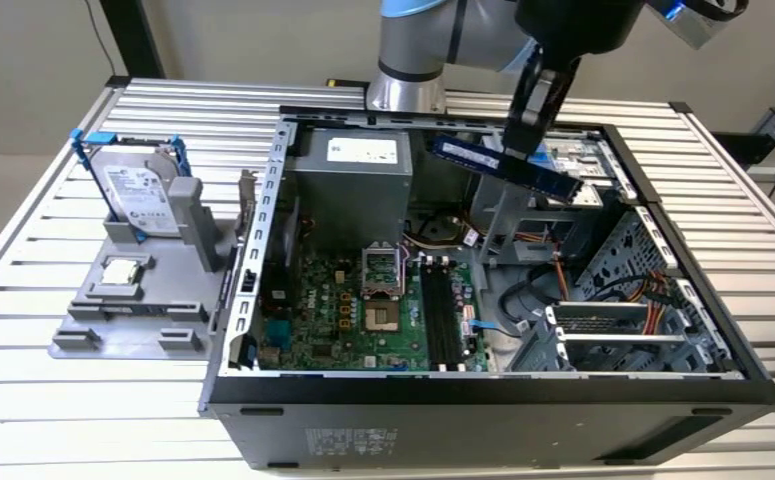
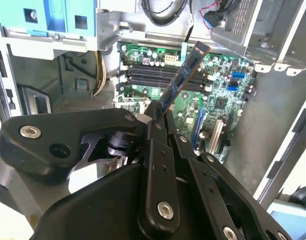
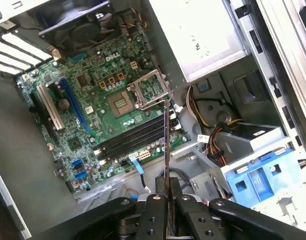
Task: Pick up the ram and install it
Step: 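Insert the ram into the slot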
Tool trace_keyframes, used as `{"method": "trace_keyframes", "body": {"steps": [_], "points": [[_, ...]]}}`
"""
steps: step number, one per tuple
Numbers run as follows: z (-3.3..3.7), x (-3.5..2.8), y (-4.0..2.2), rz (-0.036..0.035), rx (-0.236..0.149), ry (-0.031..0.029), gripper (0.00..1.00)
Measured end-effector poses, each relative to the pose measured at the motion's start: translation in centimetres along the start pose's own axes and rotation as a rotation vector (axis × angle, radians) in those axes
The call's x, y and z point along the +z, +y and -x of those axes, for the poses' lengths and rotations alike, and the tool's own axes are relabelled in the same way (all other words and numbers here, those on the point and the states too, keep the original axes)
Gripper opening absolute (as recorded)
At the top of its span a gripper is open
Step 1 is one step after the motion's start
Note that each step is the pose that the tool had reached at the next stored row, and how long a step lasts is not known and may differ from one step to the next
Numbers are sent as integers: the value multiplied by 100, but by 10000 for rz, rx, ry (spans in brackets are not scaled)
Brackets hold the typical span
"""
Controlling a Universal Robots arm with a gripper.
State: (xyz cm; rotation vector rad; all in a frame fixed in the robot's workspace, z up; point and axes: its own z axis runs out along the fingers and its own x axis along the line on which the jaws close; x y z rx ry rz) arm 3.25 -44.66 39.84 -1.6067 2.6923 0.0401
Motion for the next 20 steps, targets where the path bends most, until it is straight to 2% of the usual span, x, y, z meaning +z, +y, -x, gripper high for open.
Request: {"method": "trace_keyframes", "body": {"steps": [20], "points": [[-4,0,-2,-47,2566,-48,0]]}}
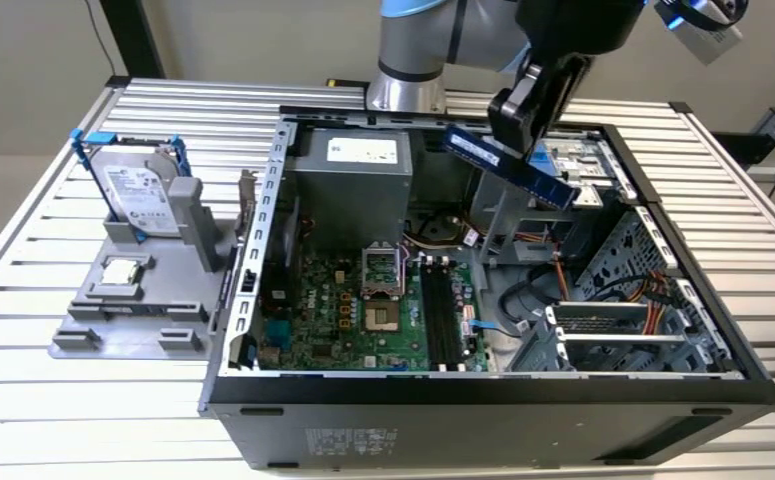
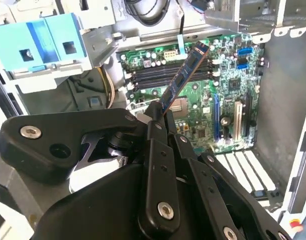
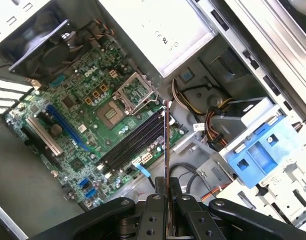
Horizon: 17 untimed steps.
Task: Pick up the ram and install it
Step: 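Insert the ram into the slot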
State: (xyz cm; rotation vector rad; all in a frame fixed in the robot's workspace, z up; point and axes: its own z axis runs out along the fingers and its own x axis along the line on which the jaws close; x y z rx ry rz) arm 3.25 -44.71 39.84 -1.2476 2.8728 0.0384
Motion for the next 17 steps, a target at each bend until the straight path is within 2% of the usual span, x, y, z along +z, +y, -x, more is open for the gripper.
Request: {"method": "trace_keyframes", "body": {"steps": [17], "points": [[-13,0,-11,-34,1877,-36,0]]}}
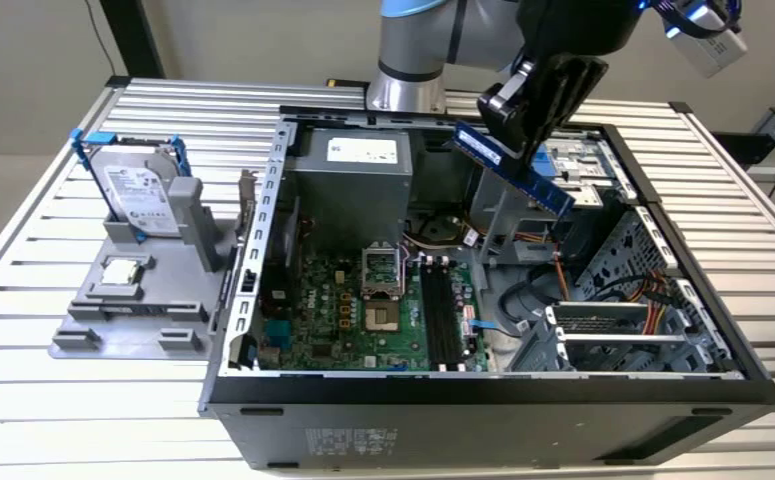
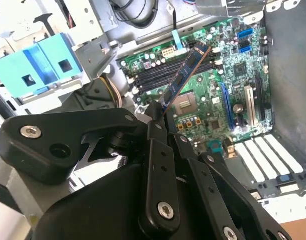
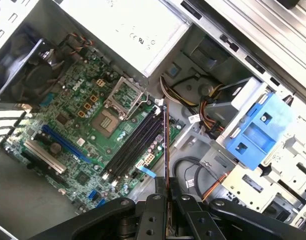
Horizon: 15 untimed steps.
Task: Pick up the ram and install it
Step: 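Insert the ram into the slot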
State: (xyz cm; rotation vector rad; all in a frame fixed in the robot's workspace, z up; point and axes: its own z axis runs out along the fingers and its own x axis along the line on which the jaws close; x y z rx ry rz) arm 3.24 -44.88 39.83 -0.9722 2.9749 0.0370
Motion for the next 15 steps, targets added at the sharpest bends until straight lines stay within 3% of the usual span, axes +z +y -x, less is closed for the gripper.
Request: {"method": "trace_keyframes", "body": {"steps": [15], "points": [[-15,-1,-21,-27,1427,-26,0]]}}
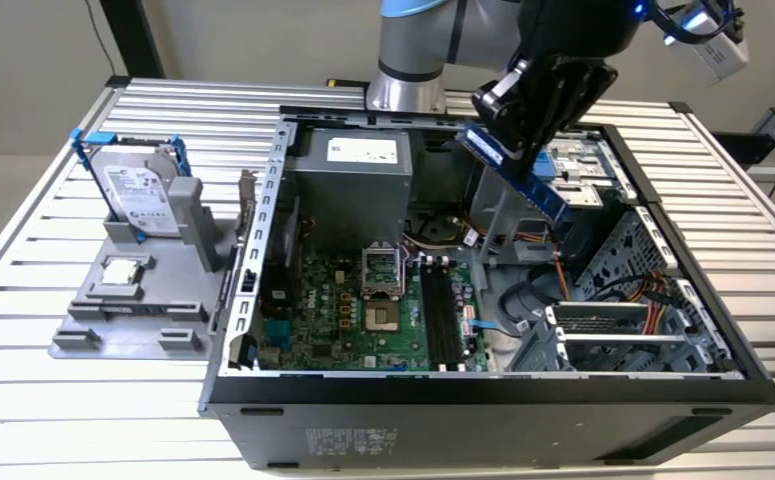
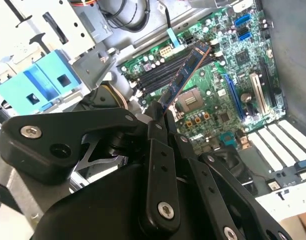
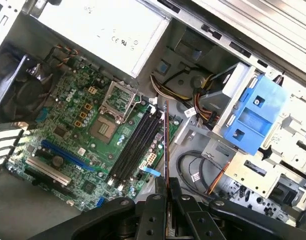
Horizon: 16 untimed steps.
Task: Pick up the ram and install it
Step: 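Insert the ram into the slot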
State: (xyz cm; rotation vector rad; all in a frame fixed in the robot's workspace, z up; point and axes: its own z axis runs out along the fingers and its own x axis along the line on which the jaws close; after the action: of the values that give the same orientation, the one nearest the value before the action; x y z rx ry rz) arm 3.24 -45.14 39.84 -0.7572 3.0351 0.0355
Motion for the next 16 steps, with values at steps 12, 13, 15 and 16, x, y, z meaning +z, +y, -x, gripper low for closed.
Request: {"method": "trace_keyframes", "body": {"steps": [12,13,15,16], "points": [[-3,0,-7,-24,1332,-25,0],[-3,0,-7,-27,1464,-27,0],[-4,0,-7,-32,1723,-32,0],[-4,0,-7,-33,1856,-35,0]]}}
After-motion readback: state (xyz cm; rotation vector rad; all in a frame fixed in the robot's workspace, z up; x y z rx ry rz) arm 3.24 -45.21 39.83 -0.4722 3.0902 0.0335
